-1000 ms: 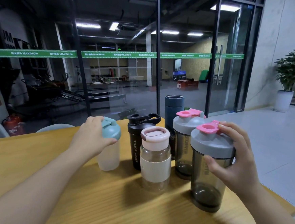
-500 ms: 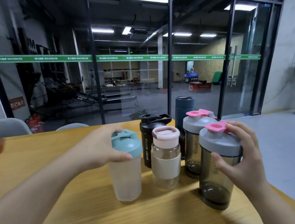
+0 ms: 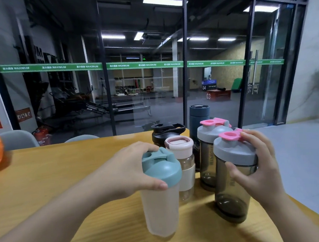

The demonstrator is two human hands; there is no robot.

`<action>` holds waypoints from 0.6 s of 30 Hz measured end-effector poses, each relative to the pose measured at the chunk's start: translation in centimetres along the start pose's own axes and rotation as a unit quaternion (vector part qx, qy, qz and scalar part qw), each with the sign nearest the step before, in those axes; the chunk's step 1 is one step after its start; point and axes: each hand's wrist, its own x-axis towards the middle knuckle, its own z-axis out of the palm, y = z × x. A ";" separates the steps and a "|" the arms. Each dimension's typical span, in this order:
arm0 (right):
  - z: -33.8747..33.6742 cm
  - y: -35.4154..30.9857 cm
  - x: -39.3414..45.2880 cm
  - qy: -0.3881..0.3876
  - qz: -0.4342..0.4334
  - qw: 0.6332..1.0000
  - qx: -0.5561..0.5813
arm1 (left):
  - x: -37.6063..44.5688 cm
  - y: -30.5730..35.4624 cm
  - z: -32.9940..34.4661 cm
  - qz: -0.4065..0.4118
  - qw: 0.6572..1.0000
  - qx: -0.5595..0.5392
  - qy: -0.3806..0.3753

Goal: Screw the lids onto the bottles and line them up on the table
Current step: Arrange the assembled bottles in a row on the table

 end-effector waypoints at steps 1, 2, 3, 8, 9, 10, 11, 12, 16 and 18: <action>0.0 0.0 0.0 0.000 -0.001 1.000 0.000 | 0.0 0.2 0.1 0.009 1.000 -0.003 -0.005; 0.0 0.0 0.0 0.001 -0.002 1.000 -0.001 | 0.0 0.5 0.3 0.016 1.000 -0.005 -0.010; 0.0 0.0 0.0 0.002 -0.003 1.000 -0.001 | 0.0 0.7 0.5 0.024 1.000 -0.008 -0.015; 0.0 0.0 -0.1 -0.002 0.003 1.000 -0.002 | 0.4 1.9 1.9 0.051 0.998 -0.021 -0.032; -0.1 0.0 -0.1 -0.002 0.004 1.000 -0.004 | 0.5 2.1 2.1 0.056 0.998 -0.023 -0.033; 0.0 0.0 -0.1 -0.001 0.004 1.000 -0.006 | 0.6 2.4 2.4 0.061 0.997 -0.026 -0.033; 0.0 0.0 -0.1 -0.001 0.004 1.000 -0.010 | 0.7 2.5 2.6 0.065 0.997 -0.029 -0.034; 0.0 0.0 -0.1 -0.002 0.006 1.000 -0.012 | 0.8 2.8 2.9 0.069 0.996 -0.033 -0.035; -0.1 0.1 -0.1 -0.005 0.008 1.000 -0.013 | 1.3 3.6 4.0 0.084 0.995 -0.036 -0.032; -0.1 0.2 -0.1 -0.007 0.004 1.000 -0.019 | 1.4 4.0 4.5 0.088 0.995 -0.031 -0.027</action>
